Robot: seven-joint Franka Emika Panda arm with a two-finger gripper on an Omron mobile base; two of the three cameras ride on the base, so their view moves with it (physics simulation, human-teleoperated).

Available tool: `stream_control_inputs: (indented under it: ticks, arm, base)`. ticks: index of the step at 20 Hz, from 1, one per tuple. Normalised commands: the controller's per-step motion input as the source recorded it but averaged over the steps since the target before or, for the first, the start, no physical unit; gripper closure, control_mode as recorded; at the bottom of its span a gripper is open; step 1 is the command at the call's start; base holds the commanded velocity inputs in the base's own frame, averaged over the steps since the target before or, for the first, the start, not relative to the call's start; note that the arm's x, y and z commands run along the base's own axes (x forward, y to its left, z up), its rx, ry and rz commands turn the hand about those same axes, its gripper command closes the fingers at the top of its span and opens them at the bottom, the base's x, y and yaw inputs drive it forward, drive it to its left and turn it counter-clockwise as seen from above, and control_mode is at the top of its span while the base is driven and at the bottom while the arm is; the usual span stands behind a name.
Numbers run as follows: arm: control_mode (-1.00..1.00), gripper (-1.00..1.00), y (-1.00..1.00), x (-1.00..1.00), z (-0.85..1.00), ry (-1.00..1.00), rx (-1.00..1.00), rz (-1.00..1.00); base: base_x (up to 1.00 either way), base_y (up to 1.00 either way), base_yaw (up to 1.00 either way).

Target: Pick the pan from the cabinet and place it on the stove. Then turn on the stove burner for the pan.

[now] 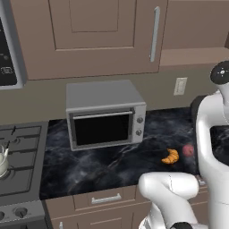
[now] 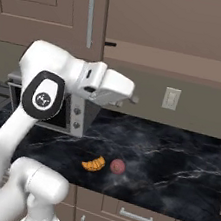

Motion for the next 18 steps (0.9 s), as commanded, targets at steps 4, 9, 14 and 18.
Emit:
stream_control_inputs:
  ticks: [4,9,14,18]
  arm:
    - [-1.0,-1.0,0.97,-0.12,0.04,-0.19,0.0,0.04]
    - [-1.0,-1.0,0.93,-0.05,0.02,-0.16,0.0,0.06]
    - [-1.0,-1.0,0.84,0.0,0.0,-0.1,0.0,0.12]
    - [-1.0,-1.0,0.75,0.0,0.0,-0.12,0.01,0.15]
  base:
    - [0.0,0.0,0.0]
    - [0.0,0.0,0.0]
    - [0.0,0.0,0.0]
    - [0.0,0.0,0.0]
